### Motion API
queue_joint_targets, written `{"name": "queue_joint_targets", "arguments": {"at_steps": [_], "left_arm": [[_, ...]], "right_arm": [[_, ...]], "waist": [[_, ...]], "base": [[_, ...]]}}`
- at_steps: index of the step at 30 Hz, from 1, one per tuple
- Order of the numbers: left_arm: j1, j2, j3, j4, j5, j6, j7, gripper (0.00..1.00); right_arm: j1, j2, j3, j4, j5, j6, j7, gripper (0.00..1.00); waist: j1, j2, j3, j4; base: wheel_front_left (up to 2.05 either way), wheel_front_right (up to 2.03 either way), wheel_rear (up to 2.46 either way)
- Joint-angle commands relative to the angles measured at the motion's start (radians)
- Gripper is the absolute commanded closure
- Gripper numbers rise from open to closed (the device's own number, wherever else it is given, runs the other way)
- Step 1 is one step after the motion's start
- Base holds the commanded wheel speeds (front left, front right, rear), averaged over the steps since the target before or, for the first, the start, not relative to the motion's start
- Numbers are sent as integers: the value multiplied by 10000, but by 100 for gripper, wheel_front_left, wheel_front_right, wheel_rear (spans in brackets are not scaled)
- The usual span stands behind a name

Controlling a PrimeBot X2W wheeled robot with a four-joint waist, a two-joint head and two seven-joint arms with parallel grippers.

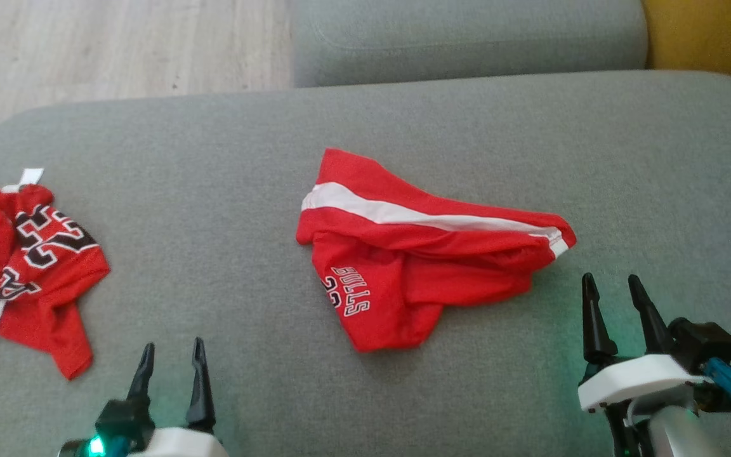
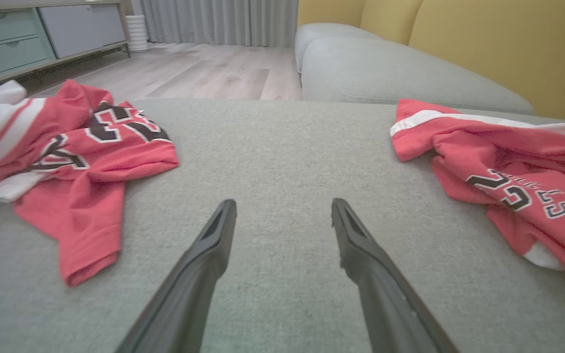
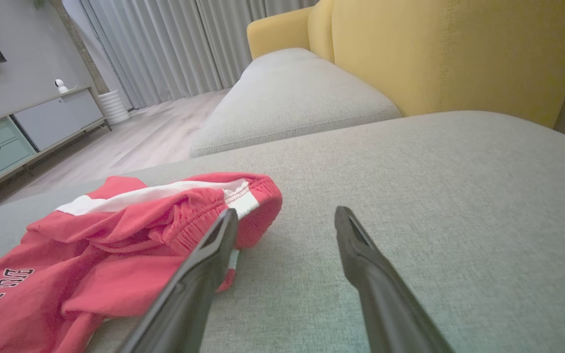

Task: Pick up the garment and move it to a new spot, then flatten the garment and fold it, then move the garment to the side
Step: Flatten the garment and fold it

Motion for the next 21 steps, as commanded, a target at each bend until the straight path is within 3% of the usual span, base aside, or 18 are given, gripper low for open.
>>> {"name": "queue_joint_targets", "arguments": {"at_steps": [1, 9, 15, 21], "left_arm": [[-649, 17, 338, -262, -1, -117, -51, 0], [-2875, -20, -449, 540, -1263, -974, -51, 0], [-5008, -22, -1280, 2701, -1641, -1152, -51, 0], [-6179, -22, -1409, 4205, -1407, -1152, -51, 0]], "right_arm": [[-369, -38, 254, -286, -21, -7, -38, 0], [-805, -37, 476, -349, -53, -7, -38, 0], [-1302, -37, 747, -351, 10, -7, -38, 0], [-1515, -37, 821, -286, 144, -7, -38, 0]], "waist": [[1, -1, 156, -124], [1, -1, 1230, -618], [1, -1, 1931, -1146], [1, -1, 2354, -1499]], "base": [[0, 0, 0], [0, 0, 0], [0, 0, 0], [0, 0, 0]]}}
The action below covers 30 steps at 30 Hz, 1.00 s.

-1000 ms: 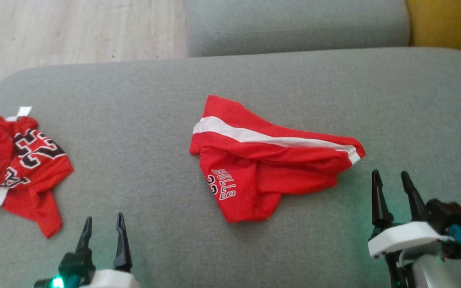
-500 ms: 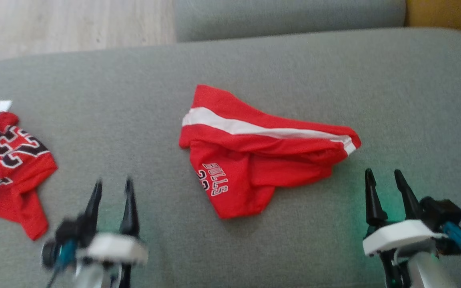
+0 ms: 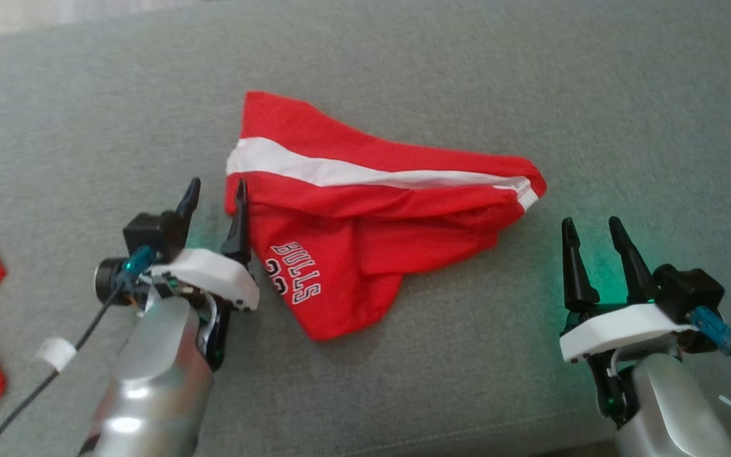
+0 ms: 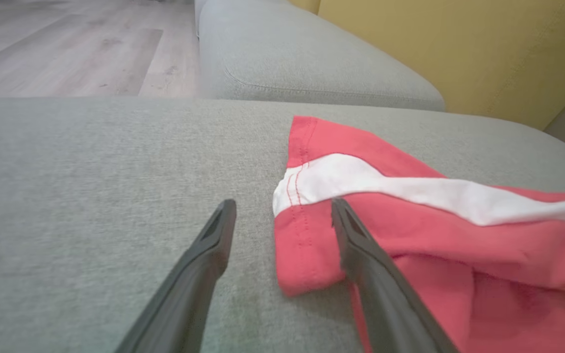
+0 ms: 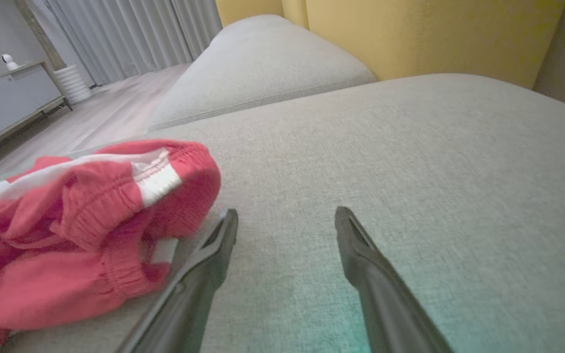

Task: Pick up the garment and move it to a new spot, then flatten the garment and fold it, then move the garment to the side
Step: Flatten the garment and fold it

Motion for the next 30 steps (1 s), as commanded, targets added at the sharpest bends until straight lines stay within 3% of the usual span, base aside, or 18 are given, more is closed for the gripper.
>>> {"name": "queue_joint_targets", "arguments": {"at_steps": [1, 12, 13, 14, 15, 20, 25, 30], "left_arm": [[-292, 157, 206, -153, 102, -38, -51, 0], [-956, 161, -529, 2085, 758, 243, -51, 0], [-986, 160, -658, 2229, 840, 233, -51, 23], [-1000, 159, -776, 2405, 884, 213, -51, 68], [-995, 159, -863, 2508, 845, 186, -51, 100], [-841, 157, -1112, 2336, 496, 403, -51, 100], [117, 156, -845, 476, 210, 827, -51, 100], [1176, 155, -792, -639, 377, 885, -51, 100]], "right_arm": [[-277, -37, 216, -255, 39, -7, -38, 0], [-463, -37, 275, -235, 124, -7, -38, 0], [-487, -37, 276, -238, 129, -7, -38, 0], [-509, -37, 277, -236, 139, -7, -38, 0], [-520, -37, 279, -227, 146, -7, -38, 0], [-465, -37, 302, -153, 160, -7, -38, 0], [-161, -37, 289, 2, 245, -7, -38, 0], [260, -37, 423, 239, 492, -7, -38, 0]], "waist": [[-3, 0, 202, -192], [-3, 0, 558, -392], [-3, 0, 573, -379], [-3, 0, 577, -363], [-3, 0, 555, -343], [-3, 0, 311, -151], [-3, 0, -585, 324], [-3, 0, -1512, 825]], "base": [[0, 0, 0], [0, 0, 0], [0, 0, 0], [0, 0, 0], [0, 0, 0], [0, 0, 0], [0, 0, 0], [0, 0, 0]]}}
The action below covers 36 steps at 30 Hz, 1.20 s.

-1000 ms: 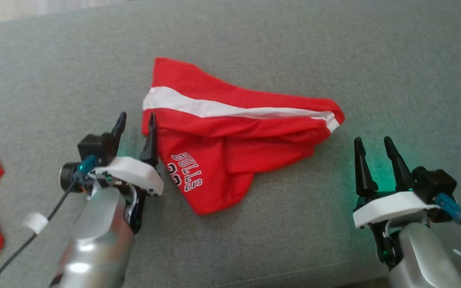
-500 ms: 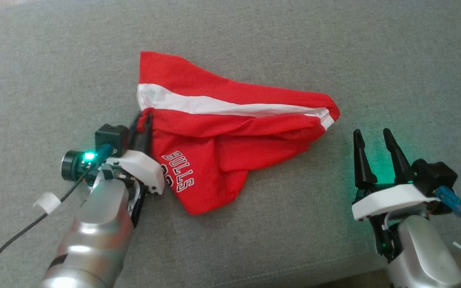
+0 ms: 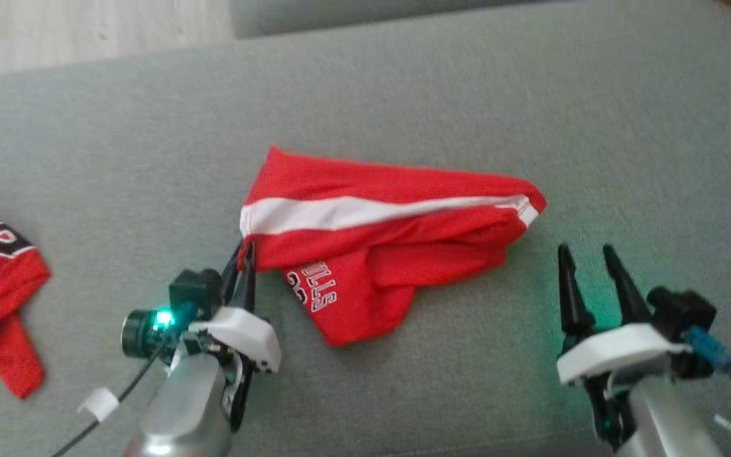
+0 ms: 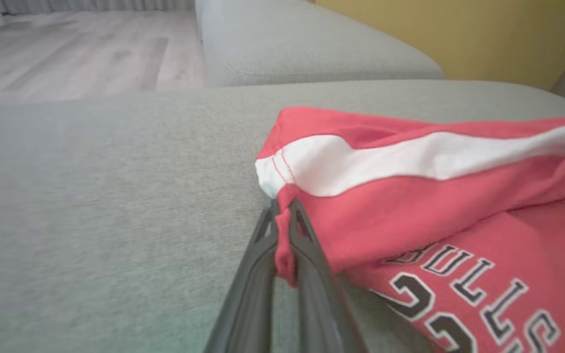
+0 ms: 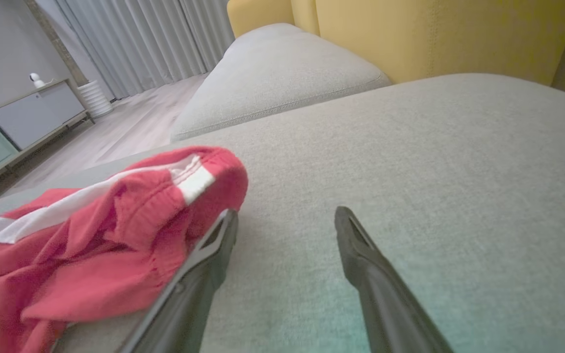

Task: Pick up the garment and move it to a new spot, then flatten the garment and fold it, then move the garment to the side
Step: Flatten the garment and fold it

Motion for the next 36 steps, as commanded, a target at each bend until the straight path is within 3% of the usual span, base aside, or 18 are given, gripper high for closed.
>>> {"name": "queue_joint_targets", "arguments": {"at_steps": [1, 9, 10, 11, 23, 30, 36], "left_arm": [[115, 186, 351, -510, 114, 92, -51, 100], [1709, 186, 830, -1097, 50, 364, -51, 100], [1821, 186, 894, -1192, 62, 388, -51, 25], [1911, 186, 978, -1322, 78, 419, -51, 0], [3292, 267, 2128, -4307, 1383, 914, -51, 0], [3894, 218, 2438, -4396, 1499, 728, -51, 0], [3826, 194, 2424, -4331, 1516, 622, -51, 0]], "right_arm": [[69, -37, 335, -150, 106, -7, -38, 0], [450, -37, 687, 51, 306, -7, -38, 0], [438, -37, 711, 46, 308, -7, -38, 0], [414, -37, 745, 38, 303, -7, -38, 0], [355, -37, 948, -692, -399, -7, -38, 0], [587, -37, 1160, -367, -565, -7, -38, 0], [368, -37, 1595, 958, -712, -7, -38, 0]], "waist": [[0, 0, -721, 512], [0, 0, -1407, 883], [0, 0, -1409, 896], [0, 0, -1399, 903], [0, 0, -1303, 781], [0, 0, -1270, 824], [0, 0, -1130, 965]], "base": [[0, 0, 0], [0, 0, 0], [0, 0, 0], [0, 0, 0], [0, 0, 0], [0, 0, 0], [0, 0, 0]]}}
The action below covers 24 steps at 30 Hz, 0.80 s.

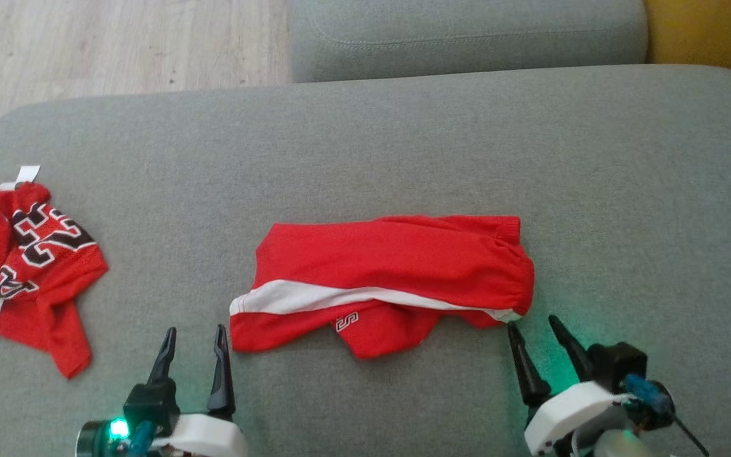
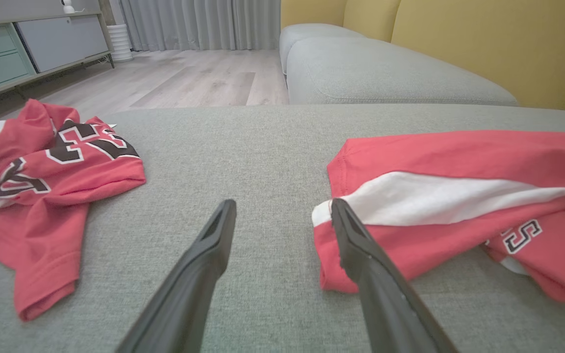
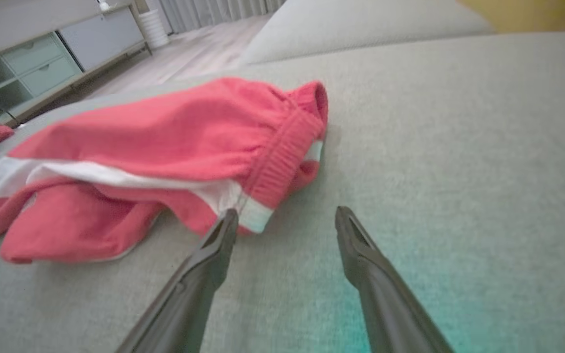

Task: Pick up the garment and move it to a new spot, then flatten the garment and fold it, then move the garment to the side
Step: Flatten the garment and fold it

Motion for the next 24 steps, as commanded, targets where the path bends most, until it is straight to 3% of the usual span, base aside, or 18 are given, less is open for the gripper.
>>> {"name": "queue_joint_targets", "arguments": {"at_steps": [1, 14, 24], "left_arm": [[-493, 67, 322, -255, 43, -40, -51, 0], [-575, 62, 75, -198, -195, -64, -51, 0], [-592, 61, 1, -188, -258, -53, -51, 0]], "right_arm": [[-483, -37, 342, 13, -68, -7, -38, 0], [-1033, -37, 809, 721, -27, -7, -38, 0], [-1065, -37, 1171, 437, 244, -7, -38, 0]], "waist": [[0, -1, 72, 68], [0, -1, 349, 370], [0, -1, 447, 389]], "base": [[0, 0, 0], [0, 0, 0], [0, 0, 0]]}}
